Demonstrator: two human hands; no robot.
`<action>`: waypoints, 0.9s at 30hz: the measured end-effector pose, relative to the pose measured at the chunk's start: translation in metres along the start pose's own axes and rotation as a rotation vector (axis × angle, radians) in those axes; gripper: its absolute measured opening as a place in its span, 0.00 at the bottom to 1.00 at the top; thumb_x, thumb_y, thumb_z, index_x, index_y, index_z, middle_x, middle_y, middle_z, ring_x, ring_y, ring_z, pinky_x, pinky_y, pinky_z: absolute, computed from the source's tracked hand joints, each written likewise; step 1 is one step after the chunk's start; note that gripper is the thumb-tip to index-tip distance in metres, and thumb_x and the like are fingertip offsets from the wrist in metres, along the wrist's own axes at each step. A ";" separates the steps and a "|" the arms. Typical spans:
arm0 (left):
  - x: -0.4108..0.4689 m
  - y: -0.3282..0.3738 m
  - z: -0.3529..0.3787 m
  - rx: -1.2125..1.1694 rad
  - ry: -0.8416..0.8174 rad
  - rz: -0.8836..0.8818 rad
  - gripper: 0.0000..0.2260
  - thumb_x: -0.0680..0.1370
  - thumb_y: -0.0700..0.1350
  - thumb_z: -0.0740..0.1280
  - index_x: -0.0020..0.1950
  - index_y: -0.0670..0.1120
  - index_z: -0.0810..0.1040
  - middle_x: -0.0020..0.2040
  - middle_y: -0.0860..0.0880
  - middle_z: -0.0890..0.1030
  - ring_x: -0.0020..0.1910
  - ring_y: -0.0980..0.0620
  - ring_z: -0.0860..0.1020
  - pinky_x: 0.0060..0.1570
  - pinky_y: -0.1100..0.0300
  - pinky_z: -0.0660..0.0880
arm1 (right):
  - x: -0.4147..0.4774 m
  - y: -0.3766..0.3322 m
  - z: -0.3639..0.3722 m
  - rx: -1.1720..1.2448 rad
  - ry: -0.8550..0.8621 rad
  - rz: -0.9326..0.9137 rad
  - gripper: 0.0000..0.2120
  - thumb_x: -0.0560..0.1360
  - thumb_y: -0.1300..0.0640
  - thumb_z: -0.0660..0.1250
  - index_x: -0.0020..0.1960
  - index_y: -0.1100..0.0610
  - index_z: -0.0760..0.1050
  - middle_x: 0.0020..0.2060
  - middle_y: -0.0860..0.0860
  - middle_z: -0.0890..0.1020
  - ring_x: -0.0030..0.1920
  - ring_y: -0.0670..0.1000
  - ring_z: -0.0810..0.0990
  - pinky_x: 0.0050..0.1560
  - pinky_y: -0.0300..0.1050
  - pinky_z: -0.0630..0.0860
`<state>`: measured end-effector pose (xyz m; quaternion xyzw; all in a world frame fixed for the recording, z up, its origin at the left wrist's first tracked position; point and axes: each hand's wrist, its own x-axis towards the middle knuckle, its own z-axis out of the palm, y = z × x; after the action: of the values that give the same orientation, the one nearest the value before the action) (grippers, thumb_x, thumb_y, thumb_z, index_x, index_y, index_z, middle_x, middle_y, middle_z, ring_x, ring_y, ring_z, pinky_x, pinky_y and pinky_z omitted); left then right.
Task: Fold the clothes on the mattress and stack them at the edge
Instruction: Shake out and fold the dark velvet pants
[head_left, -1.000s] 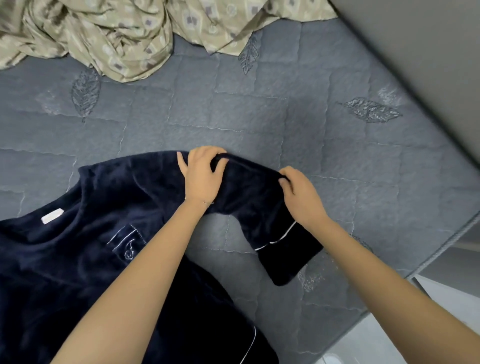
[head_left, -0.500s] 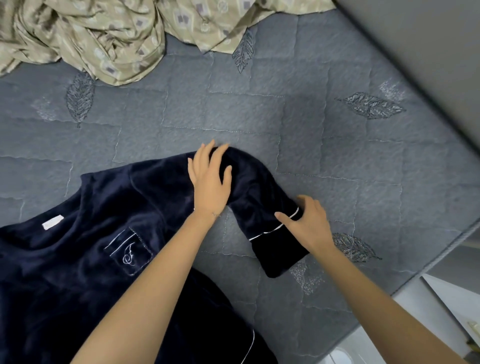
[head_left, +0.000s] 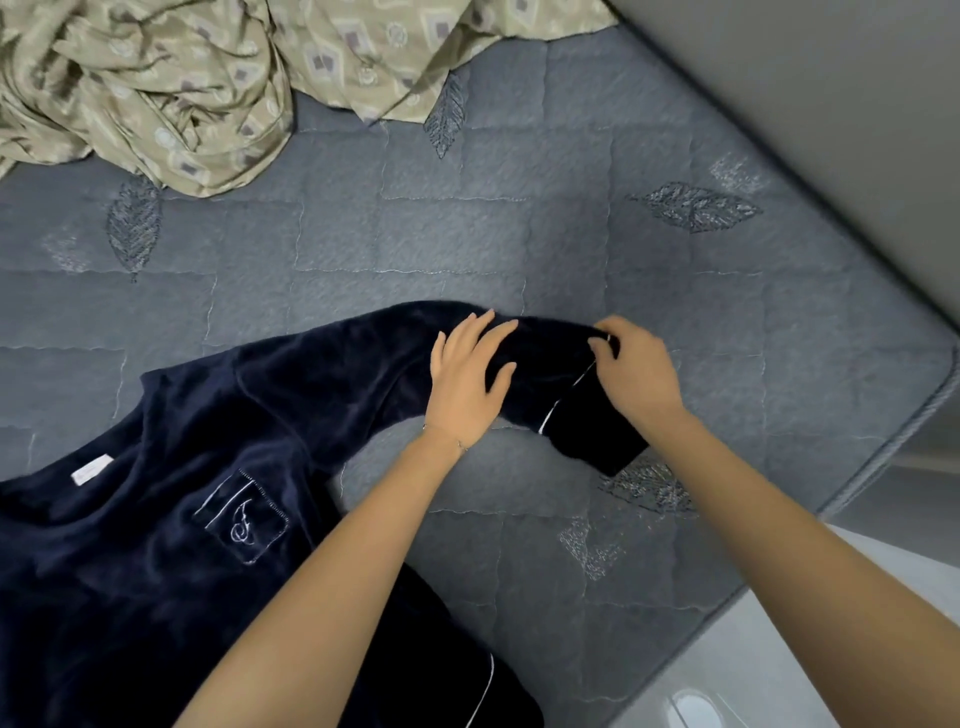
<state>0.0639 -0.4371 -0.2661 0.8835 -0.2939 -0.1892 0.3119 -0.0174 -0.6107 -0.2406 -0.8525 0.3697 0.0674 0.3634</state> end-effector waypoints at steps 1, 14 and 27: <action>0.003 0.004 0.001 0.000 -0.007 0.008 0.20 0.81 0.45 0.62 0.73 0.51 0.67 0.75 0.49 0.63 0.76 0.52 0.55 0.74 0.50 0.41 | 0.005 -0.004 -0.008 -0.088 0.022 -0.063 0.10 0.81 0.59 0.60 0.58 0.61 0.76 0.51 0.59 0.79 0.50 0.57 0.77 0.46 0.48 0.72; -0.017 -0.013 0.024 0.341 -0.224 -0.087 0.28 0.82 0.55 0.55 0.78 0.57 0.44 0.79 0.48 0.39 0.77 0.49 0.36 0.72 0.41 0.34 | 0.007 0.016 -0.004 -0.464 -0.029 -0.076 0.35 0.77 0.42 0.63 0.78 0.47 0.51 0.78 0.56 0.50 0.77 0.58 0.43 0.75 0.60 0.41; -0.091 -0.086 -0.059 0.442 0.025 -0.326 0.29 0.81 0.60 0.53 0.78 0.57 0.43 0.79 0.47 0.41 0.77 0.46 0.38 0.70 0.43 0.31 | -0.047 -0.066 0.072 -0.496 -0.106 -0.319 0.32 0.78 0.42 0.62 0.78 0.47 0.54 0.78 0.54 0.51 0.78 0.58 0.43 0.75 0.58 0.42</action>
<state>0.0604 -0.2986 -0.2656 0.9680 -0.1781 -0.1572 0.0804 0.0050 -0.5049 -0.2372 -0.9578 0.1839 0.1422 0.1689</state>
